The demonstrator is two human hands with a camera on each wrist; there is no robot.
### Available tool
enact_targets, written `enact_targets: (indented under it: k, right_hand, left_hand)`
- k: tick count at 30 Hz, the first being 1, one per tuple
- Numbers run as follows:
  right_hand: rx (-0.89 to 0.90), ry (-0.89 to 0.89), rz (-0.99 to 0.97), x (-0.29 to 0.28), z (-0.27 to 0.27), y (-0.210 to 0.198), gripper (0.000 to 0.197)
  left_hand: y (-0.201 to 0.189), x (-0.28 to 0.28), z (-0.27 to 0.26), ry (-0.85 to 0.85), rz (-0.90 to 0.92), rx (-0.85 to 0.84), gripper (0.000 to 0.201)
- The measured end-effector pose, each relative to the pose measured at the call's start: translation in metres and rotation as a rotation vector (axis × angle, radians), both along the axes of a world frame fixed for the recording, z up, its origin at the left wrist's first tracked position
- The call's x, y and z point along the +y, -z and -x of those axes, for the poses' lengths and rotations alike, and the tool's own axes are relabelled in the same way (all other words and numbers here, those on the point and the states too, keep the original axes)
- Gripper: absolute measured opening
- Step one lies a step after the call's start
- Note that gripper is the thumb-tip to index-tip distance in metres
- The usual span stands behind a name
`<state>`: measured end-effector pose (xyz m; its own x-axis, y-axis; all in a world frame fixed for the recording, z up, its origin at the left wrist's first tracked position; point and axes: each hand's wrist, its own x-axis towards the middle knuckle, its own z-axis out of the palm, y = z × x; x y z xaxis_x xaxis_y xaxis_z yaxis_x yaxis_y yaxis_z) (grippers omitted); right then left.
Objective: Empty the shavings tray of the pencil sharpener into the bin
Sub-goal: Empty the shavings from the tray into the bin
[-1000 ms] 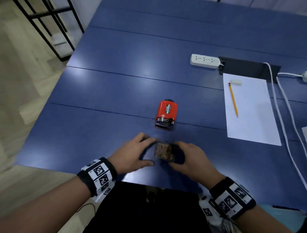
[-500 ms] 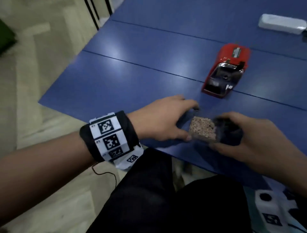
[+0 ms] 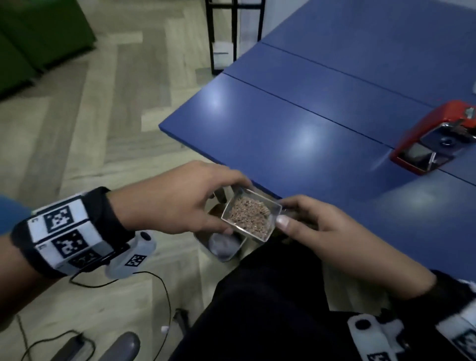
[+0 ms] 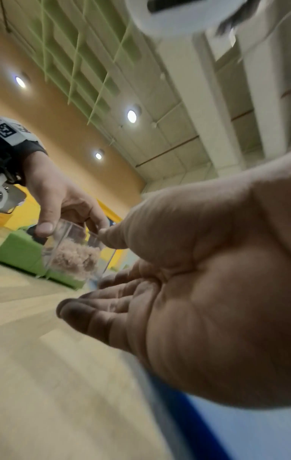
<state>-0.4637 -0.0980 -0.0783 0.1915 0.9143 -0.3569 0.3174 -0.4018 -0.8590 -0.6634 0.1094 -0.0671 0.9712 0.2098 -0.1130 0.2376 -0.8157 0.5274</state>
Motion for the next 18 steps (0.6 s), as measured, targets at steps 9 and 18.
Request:
enact_targets:
  k: [9, 18]
  right_hand:
    - [0.525, 0.131, 0.271, 0.071, 0.053, 0.109, 0.030]
    - [0.367, 0.181, 0.388, 0.134, 0.033, 0.208, 0.034]
  left_hand:
    - [0.103, 0.049, 0.050, 0.016, -0.025, 0.074, 0.064]
    - [0.212, 0.087, 0.044, -0.214, 0.152, 0.149, 0.085]
